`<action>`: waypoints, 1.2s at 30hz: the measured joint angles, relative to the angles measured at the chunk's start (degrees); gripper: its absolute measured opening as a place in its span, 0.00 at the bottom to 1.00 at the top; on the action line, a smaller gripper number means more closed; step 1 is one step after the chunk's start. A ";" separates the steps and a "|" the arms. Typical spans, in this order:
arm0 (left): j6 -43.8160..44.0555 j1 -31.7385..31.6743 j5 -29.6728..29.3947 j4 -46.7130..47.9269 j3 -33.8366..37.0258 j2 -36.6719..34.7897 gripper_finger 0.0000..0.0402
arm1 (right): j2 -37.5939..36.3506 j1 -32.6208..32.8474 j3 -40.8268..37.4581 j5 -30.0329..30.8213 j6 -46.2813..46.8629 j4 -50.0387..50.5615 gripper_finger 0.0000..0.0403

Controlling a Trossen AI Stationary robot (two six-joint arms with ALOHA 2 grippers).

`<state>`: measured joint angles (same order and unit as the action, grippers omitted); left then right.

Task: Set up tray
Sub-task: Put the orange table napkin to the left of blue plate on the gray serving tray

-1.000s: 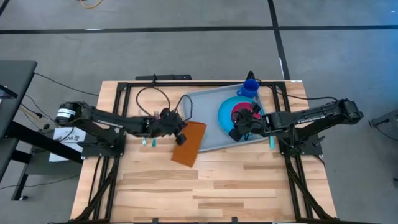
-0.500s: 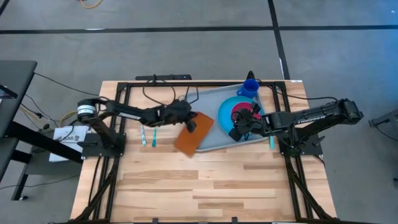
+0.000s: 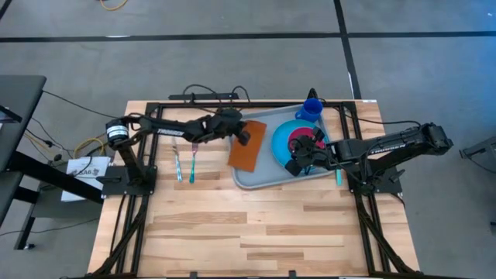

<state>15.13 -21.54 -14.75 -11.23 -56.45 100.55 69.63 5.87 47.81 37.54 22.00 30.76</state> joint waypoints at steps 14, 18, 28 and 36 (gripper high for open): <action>-6.06 -0.29 -4.71 7.33 -0.14 0.00 0.24 | 0.00 -0.01 0.00 -0.14 0.02 0.02 0.31; -8.06 -0.34 -9.08 8.28 -0.14 0.00 0.27 | 0.02 0.13 0.00 -0.17 0.02 0.02 0.31; -11.31 5.87 8.95 13.60 -0.14 -0.34 0.16 | 0.02 0.11 0.00 -0.17 0.02 0.07 0.31; -10.76 12.86 5.88 16.92 0.28 -0.22 0.01 | 0.00 0.11 0.00 -0.15 0.02 0.07 0.31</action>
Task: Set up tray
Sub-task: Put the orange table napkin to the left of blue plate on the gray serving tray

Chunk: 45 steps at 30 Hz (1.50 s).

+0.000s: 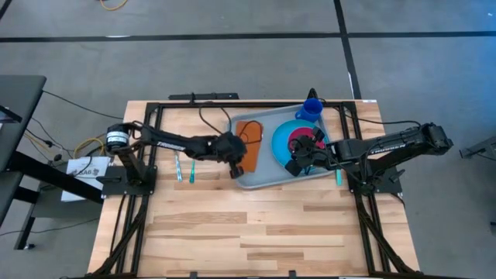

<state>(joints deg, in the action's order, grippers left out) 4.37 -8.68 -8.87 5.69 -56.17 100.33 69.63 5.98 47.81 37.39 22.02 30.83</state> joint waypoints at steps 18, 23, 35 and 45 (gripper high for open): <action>7.22 1.92 -5.66 -4.62 -0.23 7.59 0.00 | 0.02 -0.02 0.02 0.04 -0.02 0.02 0.31; 8.40 2.10 -2.40 -7.05 -1.67 9.63 0.00 | 0.02 -0.02 0.02 0.04 -0.02 0.02 0.31; 10.52 4.12 -1.70 -13.29 -1.72 12.11 0.00 | 0.01 -0.13 0.02 0.17 -0.15 -0.12 0.31; 11.16 4.28 -0.67 -17.79 -5.48 16.90 0.00 | 0.02 -0.13 0.02 0.35 -1.40 -0.07 0.31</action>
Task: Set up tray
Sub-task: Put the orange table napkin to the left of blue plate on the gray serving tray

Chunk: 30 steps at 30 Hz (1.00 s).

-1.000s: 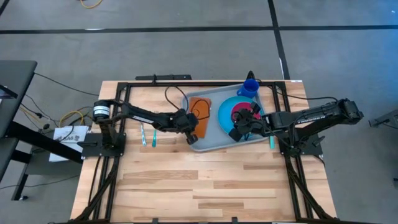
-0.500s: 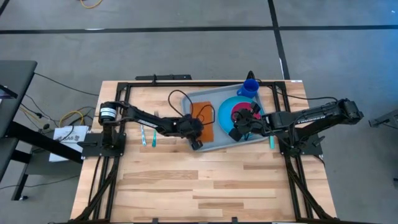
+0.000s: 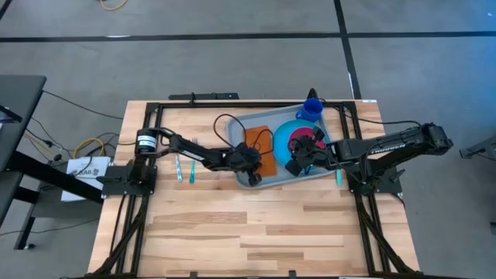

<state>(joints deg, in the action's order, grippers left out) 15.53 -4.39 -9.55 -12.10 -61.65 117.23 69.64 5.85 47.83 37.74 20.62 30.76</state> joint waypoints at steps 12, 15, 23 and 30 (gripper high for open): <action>1.39 0.12 -4.29 5.98 -4.09 -0.91 0.00 | 0.00 0.36 0.00 -0.17 0.05 0.02 0.31; 0.86 0.12 -5.99 5.51 -5.97 -2.22 0.00 | -0.01 0.92 0.00 -0.29 0.30 0.25 0.31; -4.58 -2.98 -14.31 10.44 -10.03 -2.62 0.00 | -0.01 1.75 -0.01 -0.38 3.18 2.46 0.31; -2.10 -9.12 -13.62 12.11 -9.92 -2.60 0.00 | 0.00 1.73 -0.02 -0.33 3.36 2.25 0.31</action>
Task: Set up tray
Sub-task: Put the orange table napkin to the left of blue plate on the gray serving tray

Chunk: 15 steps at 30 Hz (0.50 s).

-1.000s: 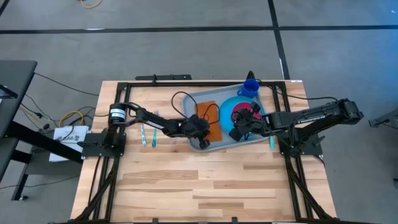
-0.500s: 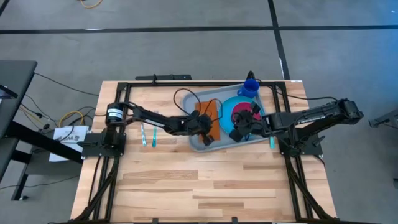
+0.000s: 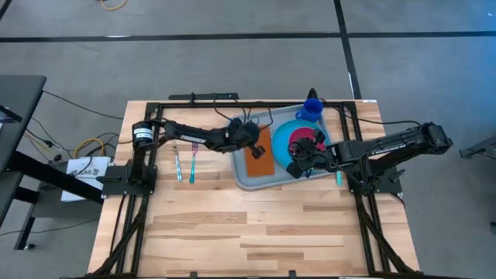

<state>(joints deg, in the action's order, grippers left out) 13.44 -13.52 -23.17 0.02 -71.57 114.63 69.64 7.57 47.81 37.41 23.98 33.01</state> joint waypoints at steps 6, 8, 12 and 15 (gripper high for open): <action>-0.20 -2.19 4.64 -0.68 0.85 0.00 0.00 | -0.01 -0.08 0.00 0.02 0.01 -0.02 0.31; -0.15 -2.07 3.99 -0.78 1.92 0.00 0.00 | -0.01 -0.22 0.00 0.02 0.01 -0.02 0.31; 1.27 -2.25 4.46 -0.70 4.32 0.00 0.00 | 0.01 -0.22 0.00 0.02 0.01 -0.03 0.31; 1.97 -2.33 2.74 -1.04 5.43 0.00 0.00 | 0.00 -0.22 0.00 0.05 0.02 -0.03 0.31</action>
<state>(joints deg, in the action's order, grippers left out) 15.41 -15.85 -20.42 -1.02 -66.14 114.63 69.64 7.35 47.81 37.46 24.00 32.98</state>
